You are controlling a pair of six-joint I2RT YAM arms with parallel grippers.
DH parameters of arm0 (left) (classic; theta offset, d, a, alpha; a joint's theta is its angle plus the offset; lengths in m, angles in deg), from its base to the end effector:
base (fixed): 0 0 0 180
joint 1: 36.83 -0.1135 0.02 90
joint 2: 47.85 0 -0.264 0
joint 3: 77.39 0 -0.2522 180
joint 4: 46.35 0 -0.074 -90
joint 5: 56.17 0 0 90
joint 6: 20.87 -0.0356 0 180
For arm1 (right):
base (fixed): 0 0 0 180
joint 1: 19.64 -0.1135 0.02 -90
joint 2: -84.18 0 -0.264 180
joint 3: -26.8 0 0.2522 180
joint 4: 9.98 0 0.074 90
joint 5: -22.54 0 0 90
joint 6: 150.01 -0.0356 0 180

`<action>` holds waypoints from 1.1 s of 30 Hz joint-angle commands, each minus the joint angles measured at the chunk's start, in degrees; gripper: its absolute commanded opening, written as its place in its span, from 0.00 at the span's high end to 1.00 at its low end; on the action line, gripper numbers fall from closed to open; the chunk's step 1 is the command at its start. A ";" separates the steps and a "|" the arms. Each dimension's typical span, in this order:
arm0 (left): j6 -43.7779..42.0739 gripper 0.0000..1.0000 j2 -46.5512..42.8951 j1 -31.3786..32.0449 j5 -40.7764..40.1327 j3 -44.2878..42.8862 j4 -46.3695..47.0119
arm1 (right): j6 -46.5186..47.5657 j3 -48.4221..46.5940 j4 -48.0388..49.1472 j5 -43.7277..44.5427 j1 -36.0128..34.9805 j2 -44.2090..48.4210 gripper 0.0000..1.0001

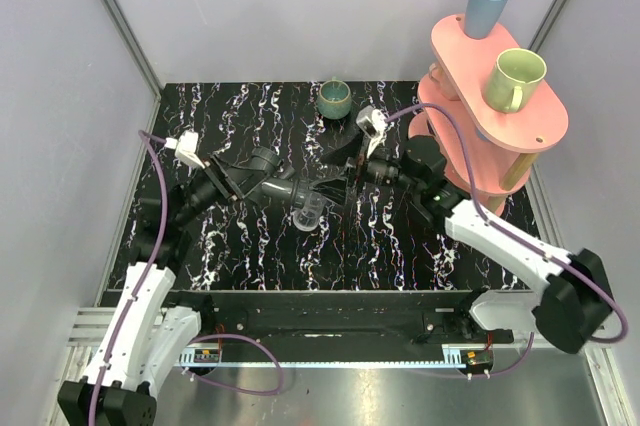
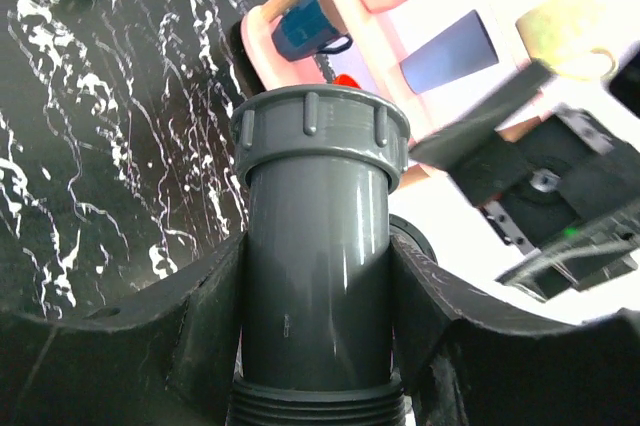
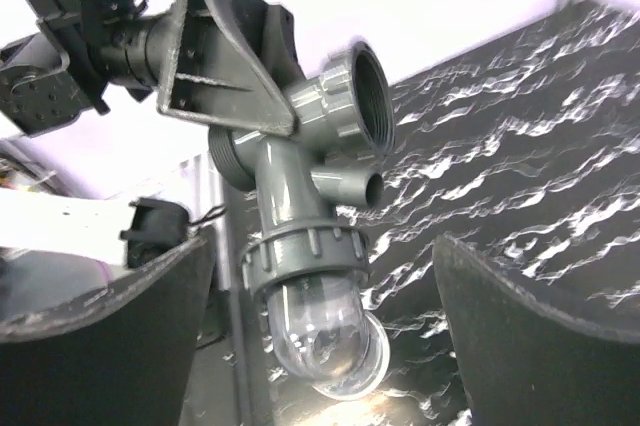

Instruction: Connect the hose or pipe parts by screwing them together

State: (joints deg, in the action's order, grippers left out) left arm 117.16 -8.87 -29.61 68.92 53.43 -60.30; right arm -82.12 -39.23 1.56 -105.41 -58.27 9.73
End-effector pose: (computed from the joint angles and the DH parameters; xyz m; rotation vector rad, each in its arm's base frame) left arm 0.1620 -0.0412 0.3175 -0.1210 1.7701 -1.2154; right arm 0.2212 0.2048 0.3365 -0.7982 1.4876 1.3179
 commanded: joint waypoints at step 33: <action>10.50 1.00 4.61 -0.02 -2.31 -14.06 -19.68 | 61.22 1.03 -9.75 28.37 -23.68 -1.13 0.03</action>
State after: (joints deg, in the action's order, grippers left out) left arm 124.18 -3.12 -29.68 63.69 41.49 -86.92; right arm -18.76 -37.53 -9.74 -75.51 -81.24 9.90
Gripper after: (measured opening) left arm 0.573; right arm 0.979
